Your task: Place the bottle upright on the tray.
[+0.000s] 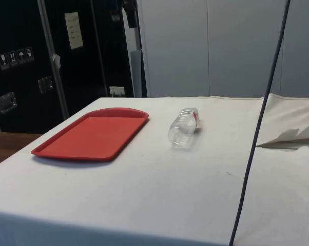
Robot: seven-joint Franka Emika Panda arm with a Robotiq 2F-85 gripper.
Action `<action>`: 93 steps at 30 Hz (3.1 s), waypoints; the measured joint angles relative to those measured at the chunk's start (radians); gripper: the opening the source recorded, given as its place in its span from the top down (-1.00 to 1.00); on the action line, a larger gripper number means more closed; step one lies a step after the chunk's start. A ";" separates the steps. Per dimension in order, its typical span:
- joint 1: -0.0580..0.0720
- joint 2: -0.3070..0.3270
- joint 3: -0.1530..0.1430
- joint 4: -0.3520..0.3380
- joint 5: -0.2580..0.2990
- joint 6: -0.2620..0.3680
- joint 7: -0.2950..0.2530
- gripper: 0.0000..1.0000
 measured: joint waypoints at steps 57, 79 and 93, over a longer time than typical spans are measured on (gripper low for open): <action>-0.005 -0.221 -0.039 -0.418 -0.033 0.299 0.015 -1.00; -0.006 -0.209 -0.093 -0.486 -0.033 0.385 -0.006 -1.00; -0.007 -0.196 -0.141 -0.534 -0.033 0.443 -0.032 -1.00</action>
